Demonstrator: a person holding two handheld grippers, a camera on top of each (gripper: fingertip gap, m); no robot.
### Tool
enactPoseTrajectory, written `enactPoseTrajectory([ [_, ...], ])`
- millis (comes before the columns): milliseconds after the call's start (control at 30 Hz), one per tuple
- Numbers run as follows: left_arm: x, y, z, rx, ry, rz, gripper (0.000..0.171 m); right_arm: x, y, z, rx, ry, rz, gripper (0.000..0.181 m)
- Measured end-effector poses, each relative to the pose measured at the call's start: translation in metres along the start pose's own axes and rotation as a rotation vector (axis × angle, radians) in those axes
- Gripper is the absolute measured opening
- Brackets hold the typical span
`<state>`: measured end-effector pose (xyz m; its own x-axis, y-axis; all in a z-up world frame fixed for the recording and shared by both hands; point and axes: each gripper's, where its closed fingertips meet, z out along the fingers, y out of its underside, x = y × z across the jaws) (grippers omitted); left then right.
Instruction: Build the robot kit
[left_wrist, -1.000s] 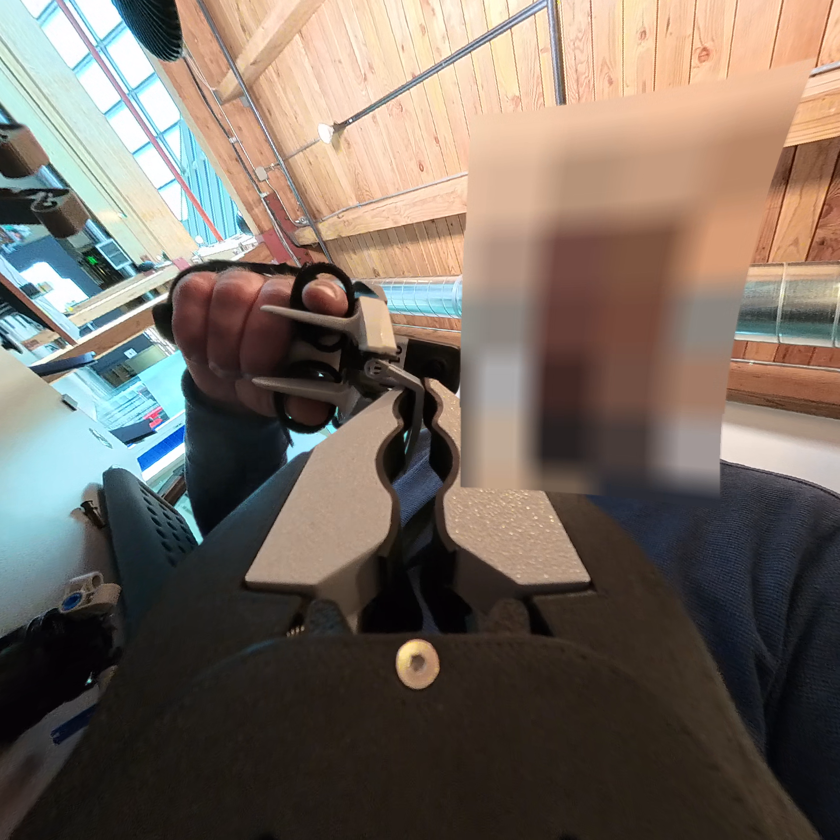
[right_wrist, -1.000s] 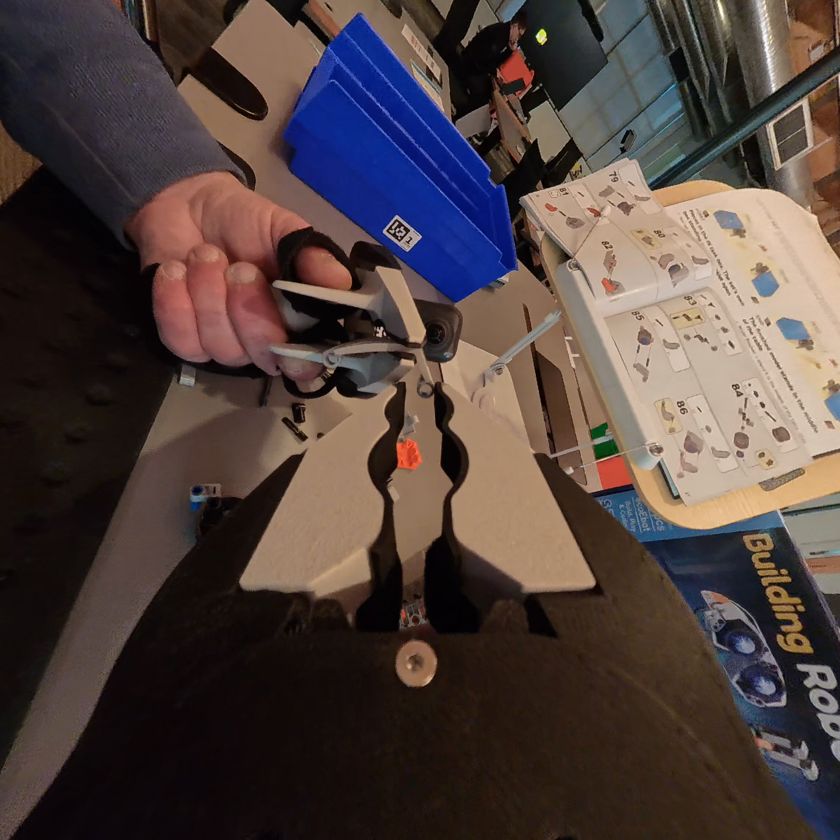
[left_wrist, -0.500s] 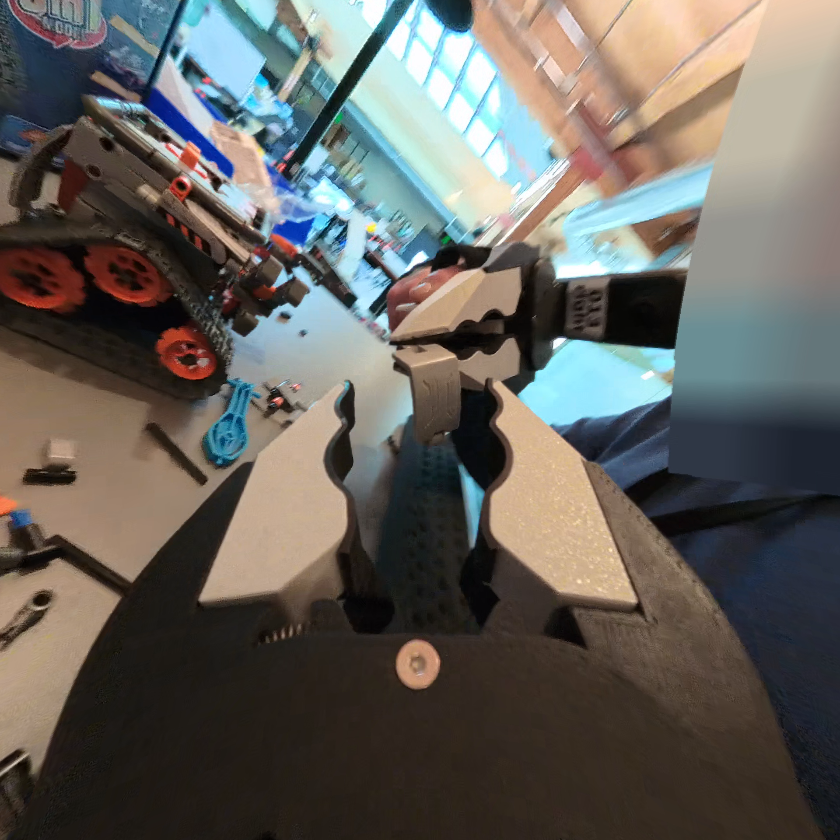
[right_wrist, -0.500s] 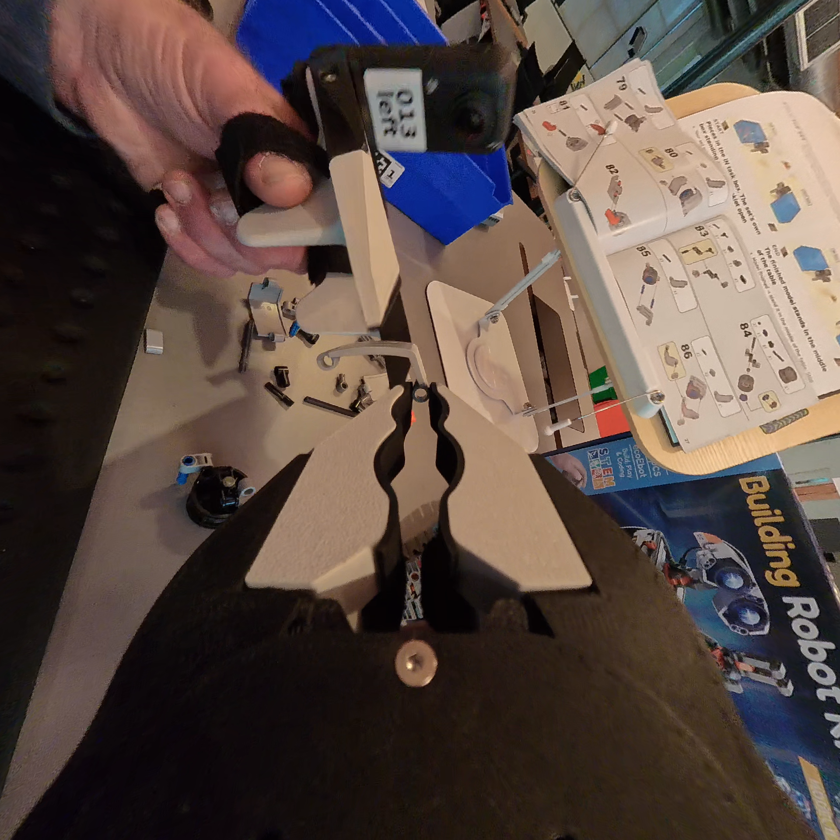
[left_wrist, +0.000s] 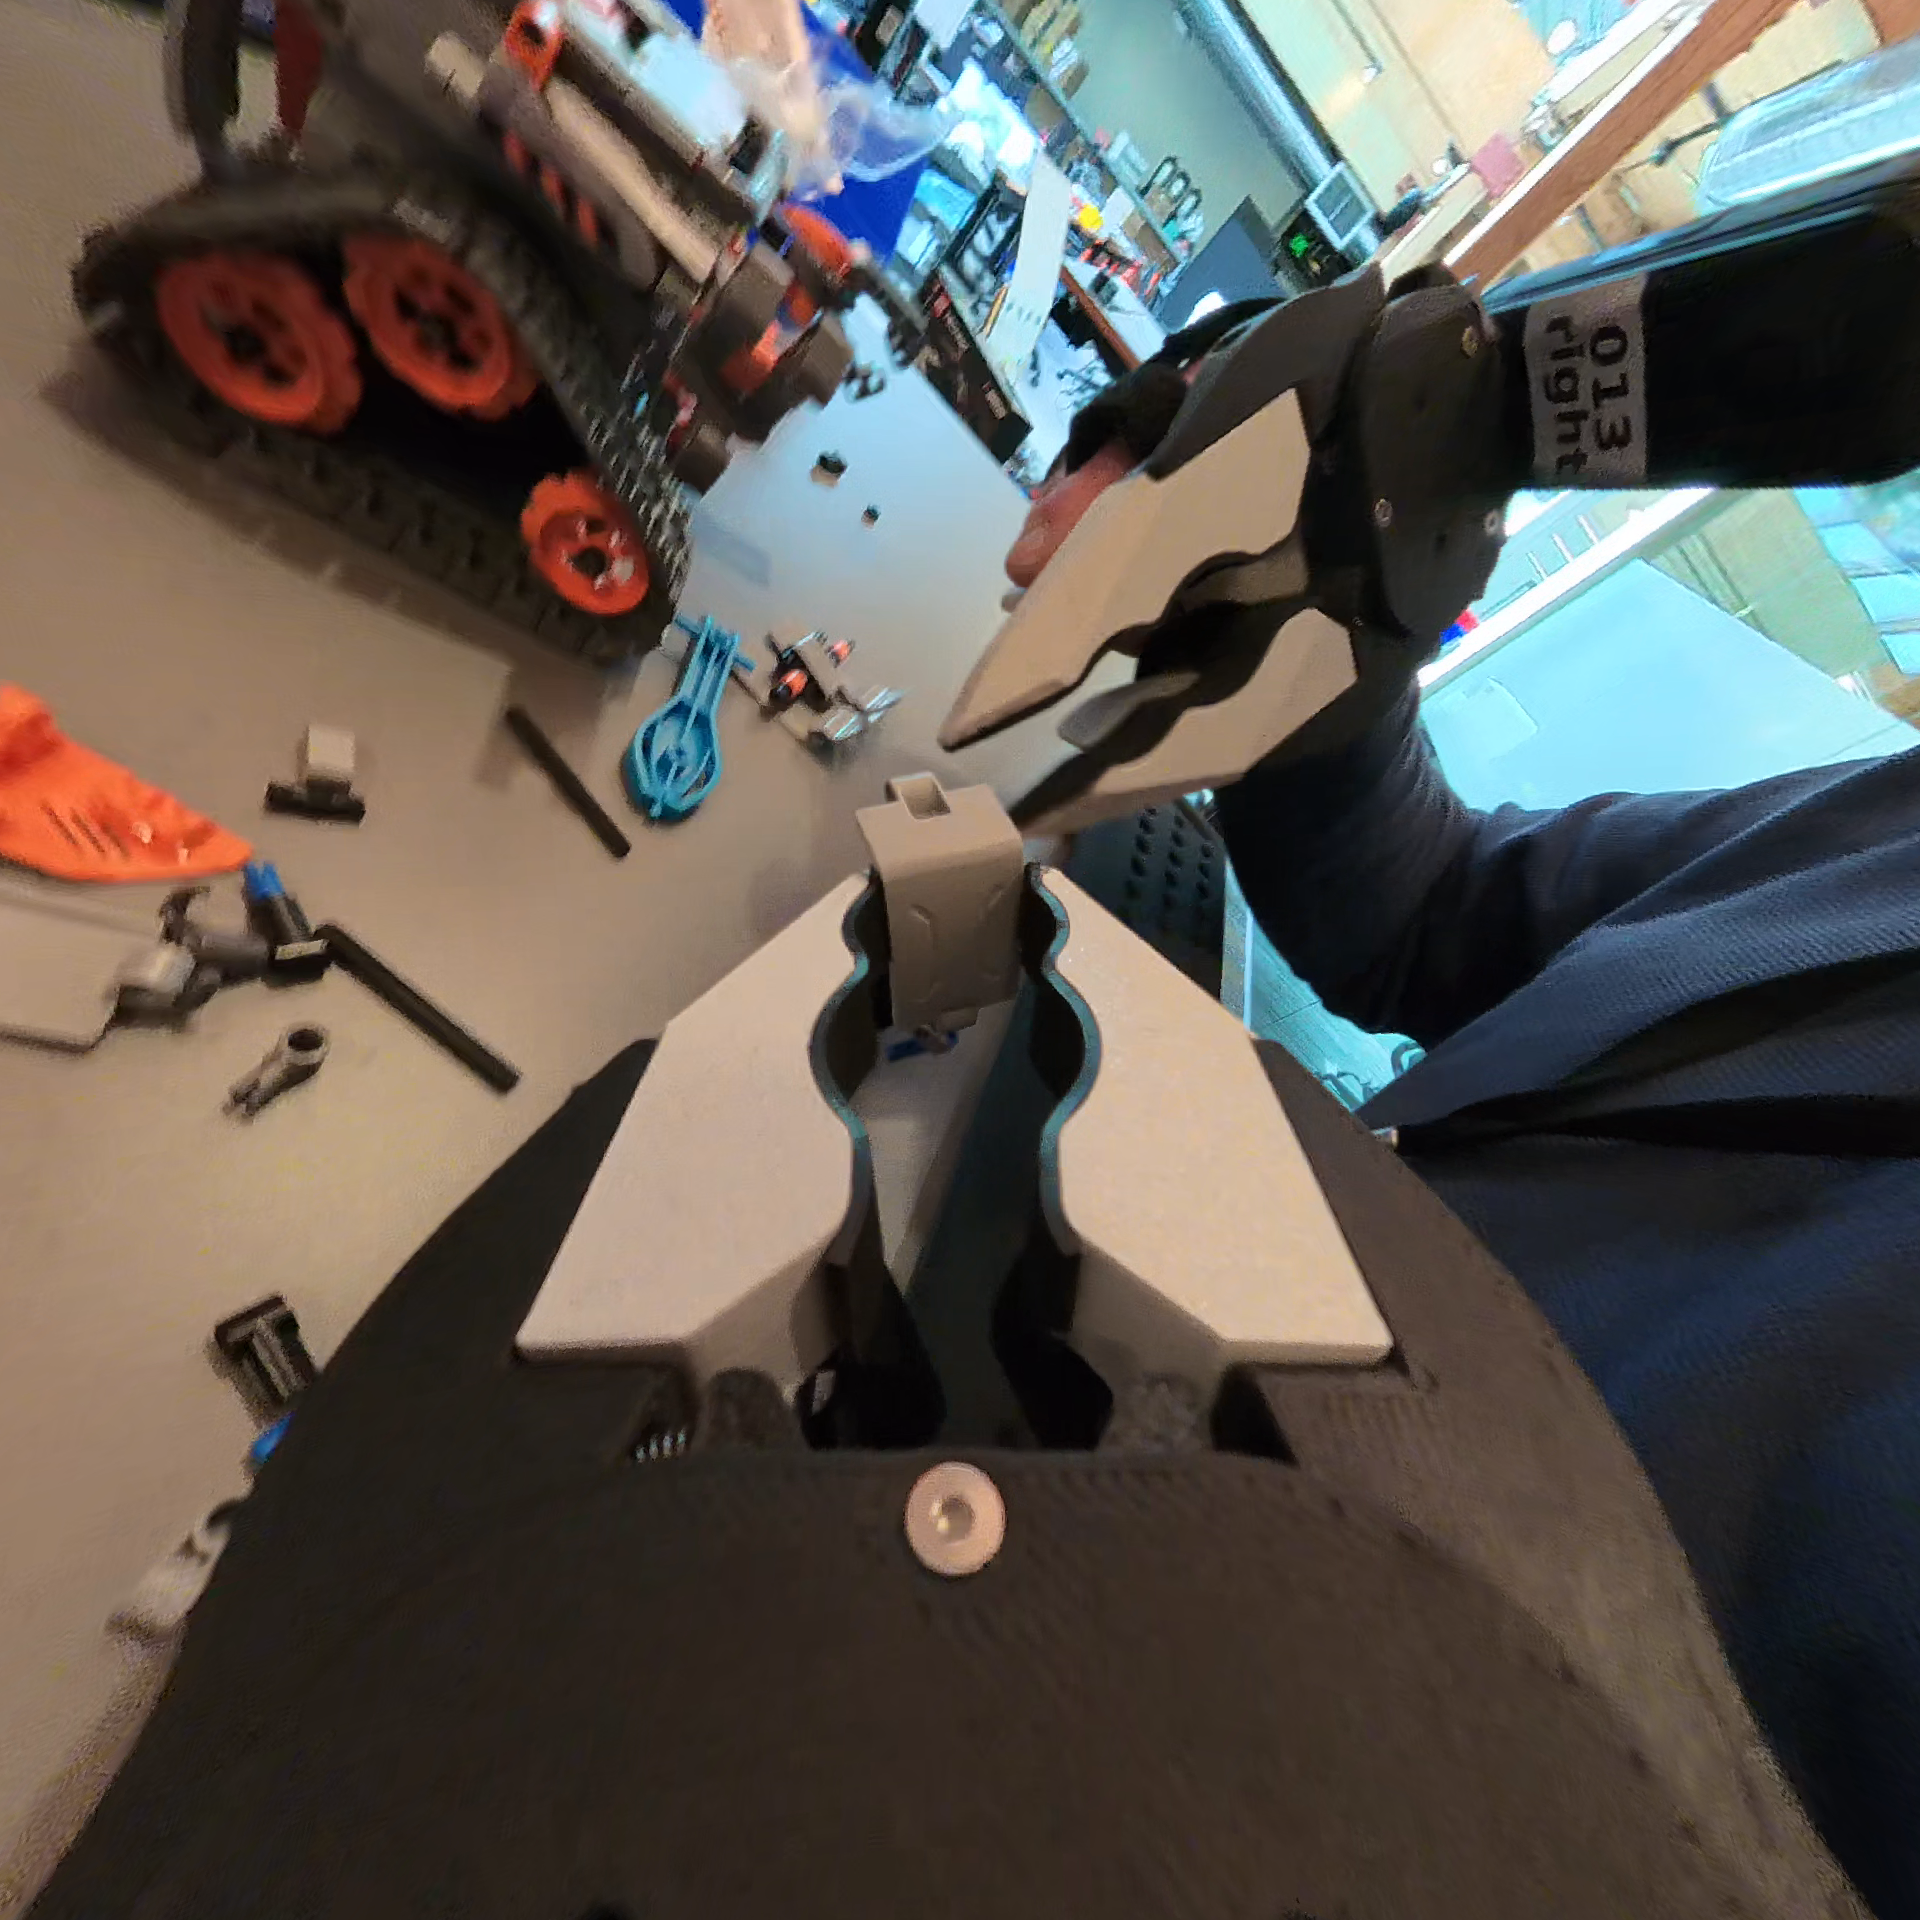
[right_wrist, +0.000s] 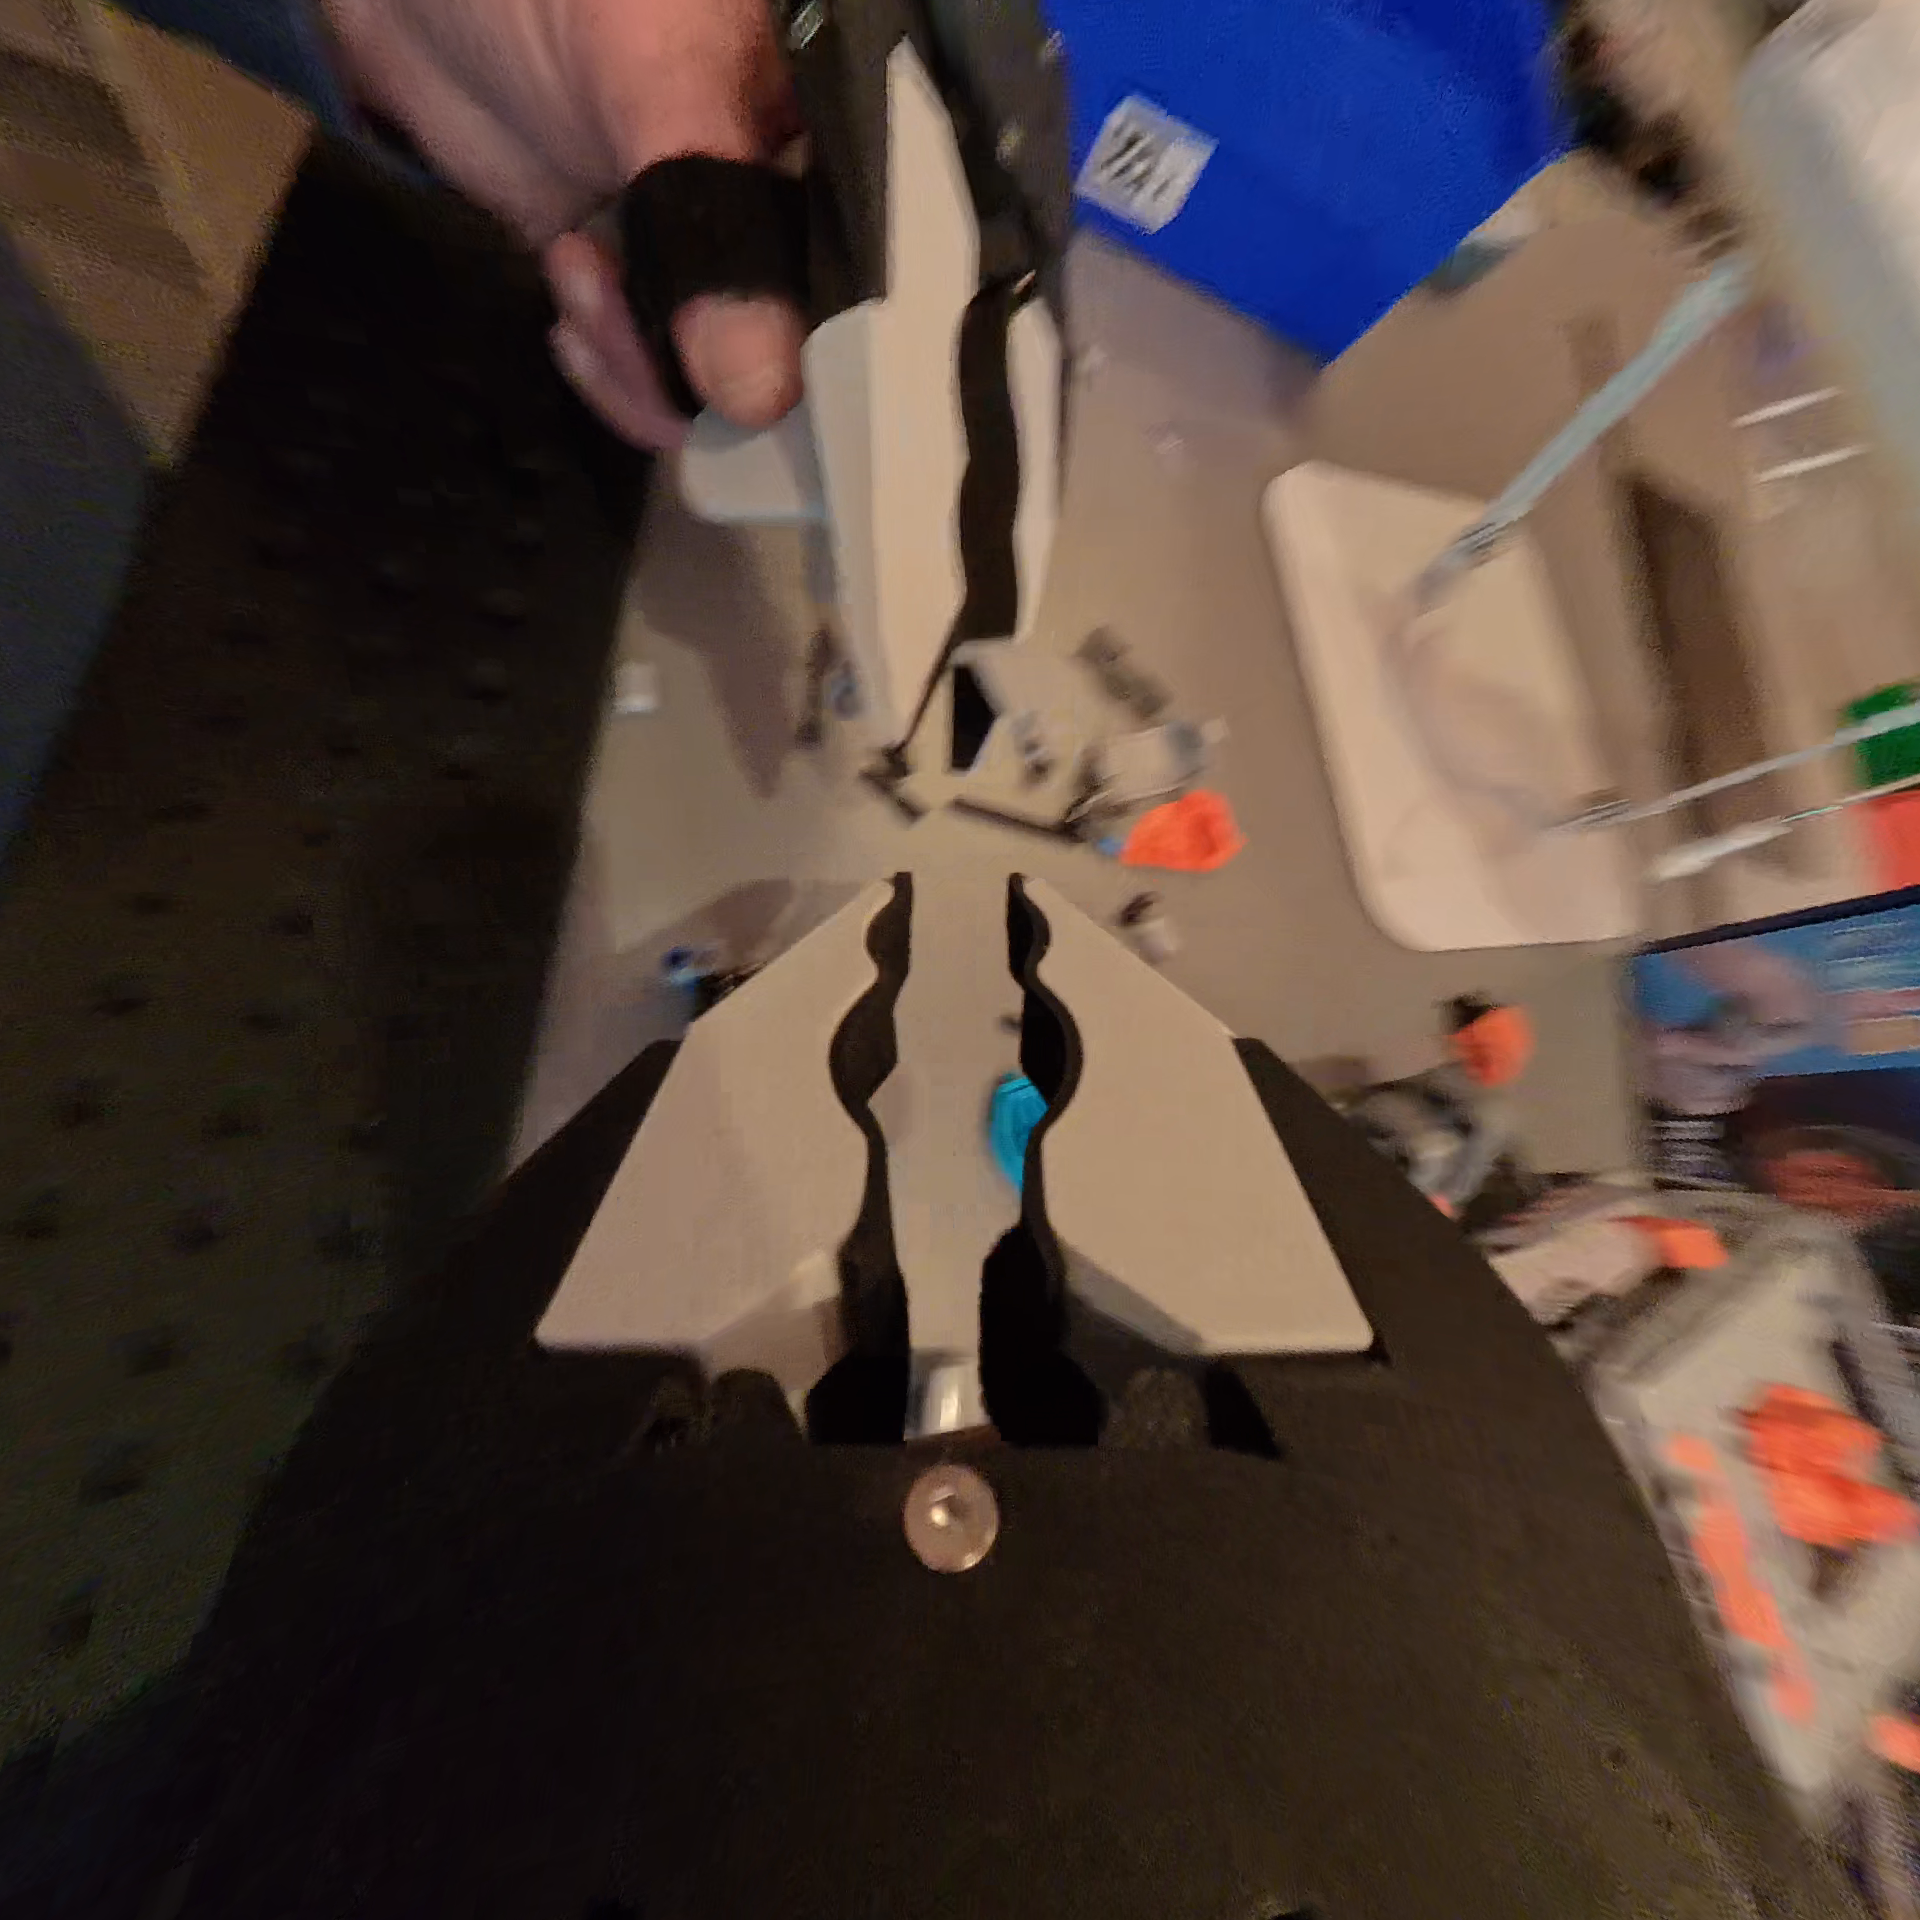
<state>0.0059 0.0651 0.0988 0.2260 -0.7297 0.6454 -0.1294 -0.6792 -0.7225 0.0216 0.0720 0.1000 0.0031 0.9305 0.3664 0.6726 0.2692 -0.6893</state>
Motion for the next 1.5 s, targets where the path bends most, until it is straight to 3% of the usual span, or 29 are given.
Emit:
enactPoseTrajectory([
  [100, -0.016, 0.025, 0.003, -0.104, -0.057, -0.039, 0.023, -0.033, 0.019, 0.007, -0.049, -0.158, 0.002, 0.022],
  [367, -0.02, 0.033, 0.01, -0.182, -0.033, -0.083, 0.023, -0.064, 0.037, 0.034, -0.144, -0.242, -0.086, 0.016],
  [533, -0.02, 0.034, 0.01, -0.183, -0.025, -0.095, 0.023, -0.053, 0.039, 0.033, -0.127, -0.206, -0.012, 0.013],
  [700, -0.022, 0.037, 0.012, -0.206, -0.014, -0.122, 0.023, -0.039, 0.049, 0.03, -0.118, -0.106, 0.193, 0.014],
  [800, -0.023, 0.038, 0.013, -0.222, -0.007, -0.136, 0.023, -0.043, 0.055, 0.026, -0.159, -0.116, 0.23, 0.026],
  [867, -0.023, 0.04, 0.015, -0.234, -0.005, -0.132, 0.023, -0.043, 0.043, 0.022, -0.117, -0.126, 0.171, 0.023],
  [1133, -0.021, 0.038, 0.013, -0.22, 0.005, -0.131, 0.023, -0.049, 0.038, 0.032, -0.221, -0.241, -0.173, 0.023],
  [1500, -0.025, 0.034, -0.009, -0.179, -0.006, -0.135, 0.023, -0.048, 0.046, 0.043, -0.33, -0.448, -0.214, 0.01],
])
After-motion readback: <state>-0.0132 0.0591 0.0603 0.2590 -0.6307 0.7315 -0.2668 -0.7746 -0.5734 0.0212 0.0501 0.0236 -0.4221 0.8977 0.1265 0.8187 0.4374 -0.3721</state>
